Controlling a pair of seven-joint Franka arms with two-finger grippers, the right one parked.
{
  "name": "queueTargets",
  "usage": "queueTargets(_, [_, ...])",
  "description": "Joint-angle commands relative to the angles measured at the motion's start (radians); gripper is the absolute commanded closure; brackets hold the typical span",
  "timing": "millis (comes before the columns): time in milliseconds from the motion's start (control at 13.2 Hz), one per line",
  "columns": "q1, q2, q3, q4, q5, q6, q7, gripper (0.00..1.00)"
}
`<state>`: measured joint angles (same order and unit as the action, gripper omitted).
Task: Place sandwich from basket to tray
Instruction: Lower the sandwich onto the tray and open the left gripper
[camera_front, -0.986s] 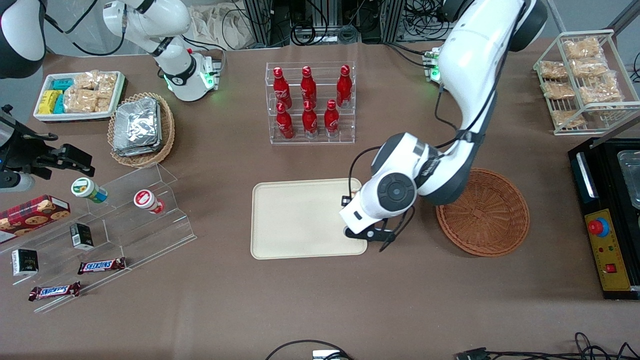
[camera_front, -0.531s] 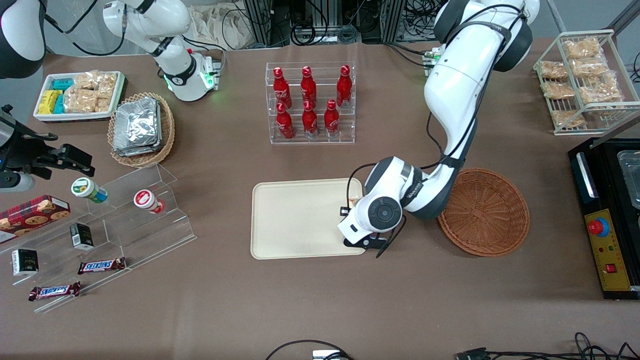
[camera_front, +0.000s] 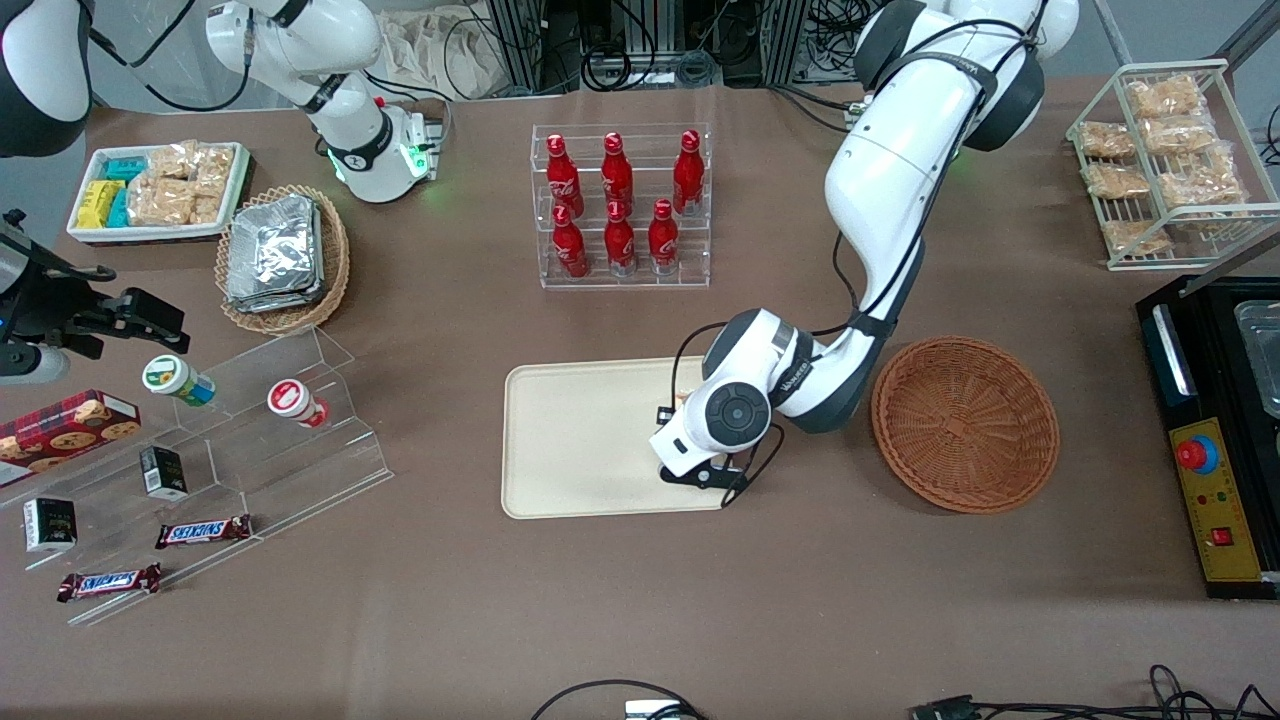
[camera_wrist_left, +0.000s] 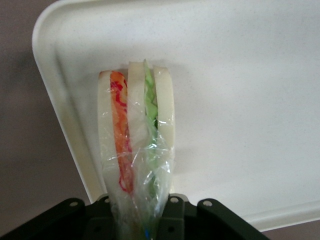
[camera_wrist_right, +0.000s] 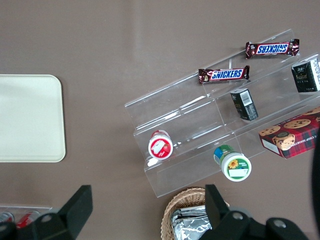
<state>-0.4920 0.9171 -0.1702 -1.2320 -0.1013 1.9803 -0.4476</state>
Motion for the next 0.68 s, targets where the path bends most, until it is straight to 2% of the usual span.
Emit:
queueTargets(0, [-0.003,0.006,0.005,0.025,0.008,-0.014,-0.011,0.99])
queueTargets(531, [0.006,-0.001,0.008,-0.009,0.009,-0.017,-0.008,0.88])
queueTargets(607, [0.006,-0.003,0.008,-0.011,0.009,-0.017,-0.01,0.7])
